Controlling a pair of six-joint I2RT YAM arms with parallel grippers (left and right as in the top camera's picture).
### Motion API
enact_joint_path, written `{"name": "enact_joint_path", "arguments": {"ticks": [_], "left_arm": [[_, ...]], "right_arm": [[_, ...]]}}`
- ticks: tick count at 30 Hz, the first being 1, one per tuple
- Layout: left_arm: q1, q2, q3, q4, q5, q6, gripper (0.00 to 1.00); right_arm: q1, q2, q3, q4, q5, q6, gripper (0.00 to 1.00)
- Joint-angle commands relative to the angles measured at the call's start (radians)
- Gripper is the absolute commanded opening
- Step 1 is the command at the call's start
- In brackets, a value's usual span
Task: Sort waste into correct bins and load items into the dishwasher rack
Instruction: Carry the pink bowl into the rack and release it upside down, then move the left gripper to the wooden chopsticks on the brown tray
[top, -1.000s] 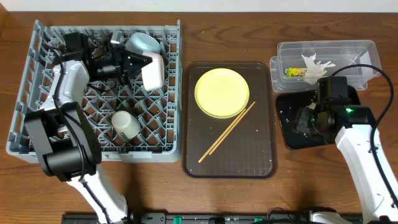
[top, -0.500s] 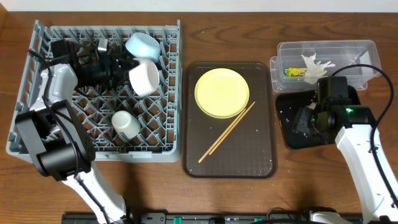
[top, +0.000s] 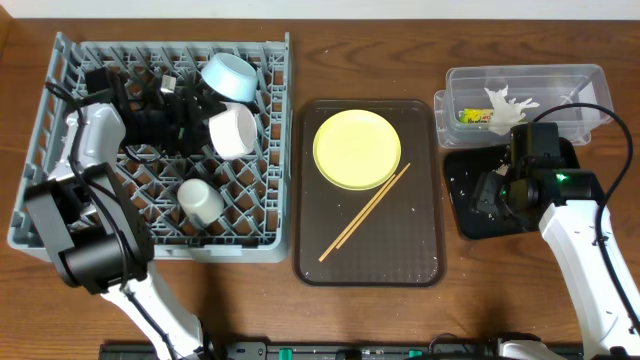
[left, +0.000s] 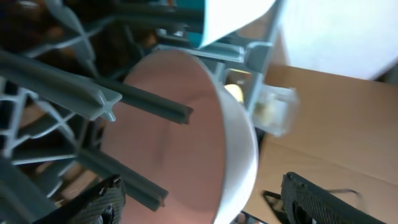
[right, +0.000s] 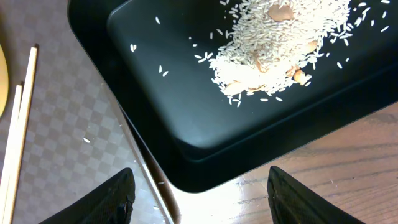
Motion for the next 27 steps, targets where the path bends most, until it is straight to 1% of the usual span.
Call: {"name": "enact_joint_path", "arguments": {"ticks": [1,3,5,10,14,15,16,19,22,25,27], "left_arm": [[0.024,-0.091,-0.005,-0.010,-0.269,0.014,0.84],[0.024,-0.156,-0.005,-0.001,-0.329,0.014,0.85],[0.024,-0.211,-0.005,0.010,-0.358,0.014,0.85],[0.021,-0.341,-0.005,0.004,-0.364,0.014,0.86],[0.003,-0.417,-0.005,-0.060,-0.373,0.031,0.86],[-0.006,-0.431,-0.005,-0.083,-0.408,0.030,0.86],[-0.019,-0.446,-0.005,-0.116,-0.473,0.029,0.86],[-0.071,-0.478,-0.005,-0.224,-0.722,0.023,0.86],[-0.142,-0.489,-0.005,-0.353,-0.944,-0.065,0.86],[-0.196,-0.489,-0.005,-0.421,-0.966,-0.089,0.86],[-0.235,-0.489,-0.005,-0.435,-0.966,-0.089,0.86]], "right_arm": [[-0.003,-0.013,0.017,0.000,0.011,-0.016,0.66],[-0.003,-0.013,0.017,0.003,0.011,-0.016,0.66],[-0.003,-0.013,0.017,0.010,0.011,-0.016,0.67],[-0.003,-0.013,0.017,0.026,0.010,-0.016,0.69],[-0.003,-0.013,0.017,0.088,-0.050,-0.026,0.77],[-0.002,-0.013,0.017,0.108,-0.081,-0.043,0.77],[-0.002,-0.013,0.017,0.139,-0.134,-0.071,0.77],[0.008,-0.013,0.017,0.239,-0.283,-0.132,0.77],[0.053,-0.010,0.017,0.357,-0.328,-0.137,0.77],[0.104,0.005,0.017,0.449,-0.326,-0.140,0.77],[0.139,0.025,0.017,0.496,-0.309,-0.140,0.76]]}}
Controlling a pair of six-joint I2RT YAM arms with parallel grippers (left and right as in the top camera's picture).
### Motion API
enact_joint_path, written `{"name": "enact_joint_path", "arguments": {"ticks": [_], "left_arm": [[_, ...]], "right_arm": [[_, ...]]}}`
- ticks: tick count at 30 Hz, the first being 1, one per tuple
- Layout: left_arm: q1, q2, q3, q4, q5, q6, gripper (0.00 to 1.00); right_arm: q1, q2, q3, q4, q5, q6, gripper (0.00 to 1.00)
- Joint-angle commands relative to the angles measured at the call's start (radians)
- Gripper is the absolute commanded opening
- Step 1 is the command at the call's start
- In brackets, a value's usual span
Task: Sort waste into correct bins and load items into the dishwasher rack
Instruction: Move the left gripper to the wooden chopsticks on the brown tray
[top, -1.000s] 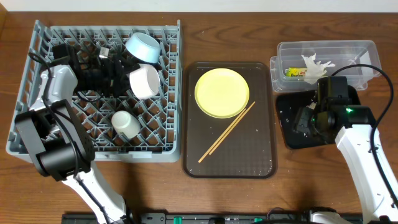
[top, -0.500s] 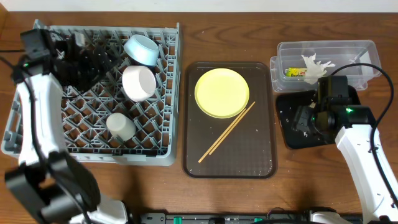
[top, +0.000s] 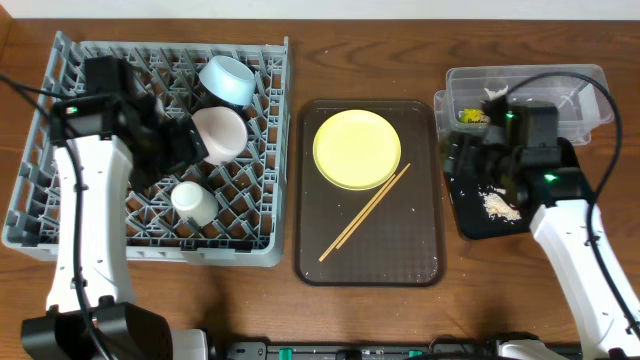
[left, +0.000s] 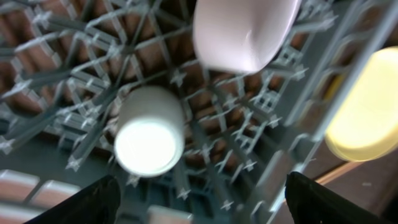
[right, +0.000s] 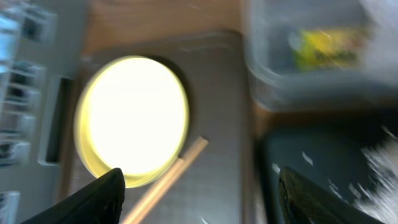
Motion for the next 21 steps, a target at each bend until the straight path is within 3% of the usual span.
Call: {"name": "enact_joint_path", "arguments": {"ticks": [1,9,14,21], "left_arm": [[-0.071,-0.015,0.000,-0.014,-0.117,-0.034,0.86],[-0.296,-0.013,0.000,0.107,-0.117,-0.029,0.89],[-0.449,0.002,0.000,0.255,-0.117,-0.029,0.95],[-0.637,0.087,0.000,0.442,-0.117,0.045,0.96]], "right_arm": [[0.069,0.036,0.013,0.056,-0.011,-0.026,0.75],[0.127,0.100,0.013,0.019,0.094,-0.014,0.71],[0.103,0.062,0.013,-0.099,0.256,0.004,0.72],[0.025,-0.012,0.013,-0.260,0.291,0.048,0.72]]}}
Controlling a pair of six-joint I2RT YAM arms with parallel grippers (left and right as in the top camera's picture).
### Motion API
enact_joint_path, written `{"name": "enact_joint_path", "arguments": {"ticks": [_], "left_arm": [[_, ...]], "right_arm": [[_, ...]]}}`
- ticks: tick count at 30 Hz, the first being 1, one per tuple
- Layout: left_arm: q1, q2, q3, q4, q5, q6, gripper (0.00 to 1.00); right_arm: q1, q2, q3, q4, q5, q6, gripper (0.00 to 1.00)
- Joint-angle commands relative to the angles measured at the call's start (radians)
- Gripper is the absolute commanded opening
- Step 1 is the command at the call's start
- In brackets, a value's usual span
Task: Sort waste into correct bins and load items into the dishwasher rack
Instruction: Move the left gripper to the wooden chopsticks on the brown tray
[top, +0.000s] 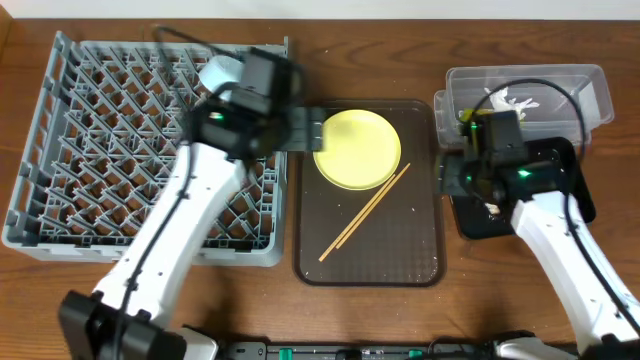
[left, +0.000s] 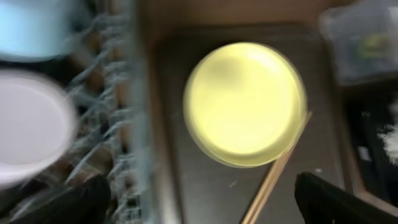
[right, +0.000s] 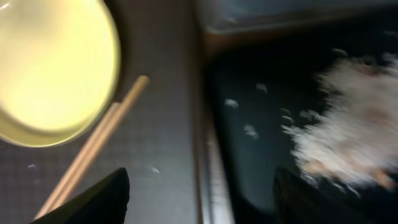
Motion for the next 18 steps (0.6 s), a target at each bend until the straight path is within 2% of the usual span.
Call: {"name": "enact_joint_path", "arguments": {"ticks": [1,8,14,18], "left_arm": [[-0.077,0.072,0.000,0.042,-0.013,0.068,0.96],[-0.216,0.245,0.000,0.132,-0.013,0.111,0.96],[-0.284,0.373,0.000,0.193,-0.016,0.145,0.94],[-0.299,0.404,0.000,0.189,-0.091,0.147,0.91]], "right_arm": [[-0.054,-0.055,0.013,-0.048,0.069,0.049,0.73],[-0.169,-0.081,0.013,-0.130,0.079,0.078,0.74],[-0.236,-0.081,0.013,-0.179,0.079,0.077,0.75],[-0.241,-0.081,0.013,-0.188,0.079,0.077,0.75]]}}
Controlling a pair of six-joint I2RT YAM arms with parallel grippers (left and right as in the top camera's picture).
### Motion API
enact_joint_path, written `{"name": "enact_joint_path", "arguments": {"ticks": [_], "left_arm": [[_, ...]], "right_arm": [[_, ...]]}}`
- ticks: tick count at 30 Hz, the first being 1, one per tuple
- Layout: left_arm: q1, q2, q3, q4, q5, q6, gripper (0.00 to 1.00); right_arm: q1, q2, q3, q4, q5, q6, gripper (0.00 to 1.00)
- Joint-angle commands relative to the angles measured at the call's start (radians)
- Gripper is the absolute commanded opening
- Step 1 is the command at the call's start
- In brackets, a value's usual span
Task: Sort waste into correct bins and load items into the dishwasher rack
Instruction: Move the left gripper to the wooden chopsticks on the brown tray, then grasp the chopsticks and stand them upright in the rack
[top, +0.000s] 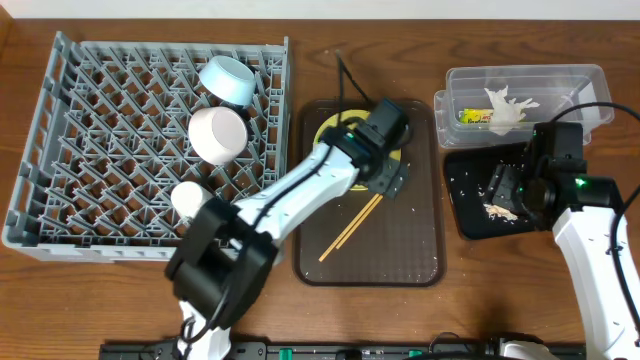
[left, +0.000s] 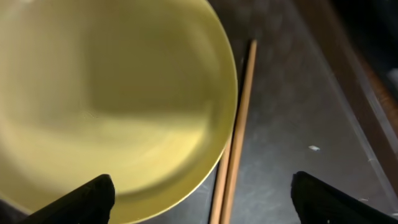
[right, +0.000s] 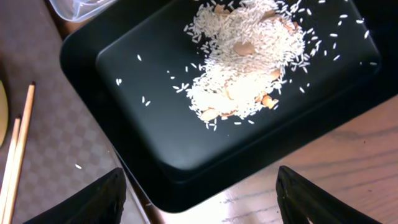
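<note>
My left gripper (top: 388, 172) hangs open low over the brown serving tray (top: 400, 255), above the right edge of the yellow plate (left: 112, 93) and the pair of wooden chopsticks (left: 239, 124); its arm hides most of the plate from overhead. In the left wrist view the left gripper (left: 202, 202) holds nothing. My right gripper (right: 205, 199) is open and empty over the black food tray (right: 155, 118), which holds spilled rice and scraps (right: 249, 68). The grey dishwasher rack (top: 150, 250) carries a blue bowl (top: 228, 78), a white bowl (top: 218, 133) and a white cup (top: 188, 198).
A clear plastic bin (top: 570, 80) at the back right holds a yellow wrapper (top: 475, 116) and crumpled white tissue (top: 510, 103). The black food tray (top: 470, 215) sits just in front of it, close to the brown tray's right rim.
My left gripper has moved from the rack's right edge to low over the plate's right side and the chopsticks. My right gripper has shifted right, from the black tray's left edge to over its rice.
My left gripper was inside the rack beside the white bowl, then above the rack's cup and bowl, then at the rack's right edge facing the plate, and now over plate and chopsticks. My right gripper stayed open around the black tray and bin throughout.
</note>
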Motion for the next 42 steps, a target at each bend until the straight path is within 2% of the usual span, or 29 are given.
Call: {"name": "enact_joint_path", "arguments": {"ticks": [1,5,13,16,24,30,36,40,42], "left_arm": [[-0.002,0.008,0.000,-0.002,-0.069,0.027,0.91],[-0.003,0.005,0.000,-0.041,-0.059,0.018,0.89],[-0.053,0.006,0.000,-0.279,-0.055,-0.138,0.86],[-0.071,0.006,-0.008,-0.321,-0.055,-0.166,0.84],[-0.079,0.009,-0.076,-0.281,-0.064,-0.178,0.79],[-0.073,0.022,-0.122,-0.215,-0.077,-0.179,0.70],[-0.073,0.024,-0.134,-0.208,-0.089,-0.179,0.69],[-0.074,0.024,-0.134,-0.212,-0.066,-0.179,0.58],[-0.074,0.024,-0.134,-0.212,-0.029,-0.179,0.58]], "right_arm": [[-0.009,-0.011,0.013,-0.003,0.010,0.014,0.75],[-0.009,-0.011,0.013,-0.002,0.010,0.014,0.76],[-0.009,-0.010,0.013,0.000,0.010,0.014,0.76],[-0.009,-0.010,0.013,-0.001,0.010,0.014,0.77],[-0.009,-0.010,0.013,-0.011,0.010,0.014,0.77],[-0.009,-0.010,0.013,-0.012,0.010,0.014,0.77],[-0.009,-0.010,0.013,-0.012,0.010,0.014,0.77],[-0.009,-0.010,0.013,-0.012,0.010,0.014,0.77],[-0.009,-0.010,0.013,-0.012,0.010,0.014,0.77]]}}
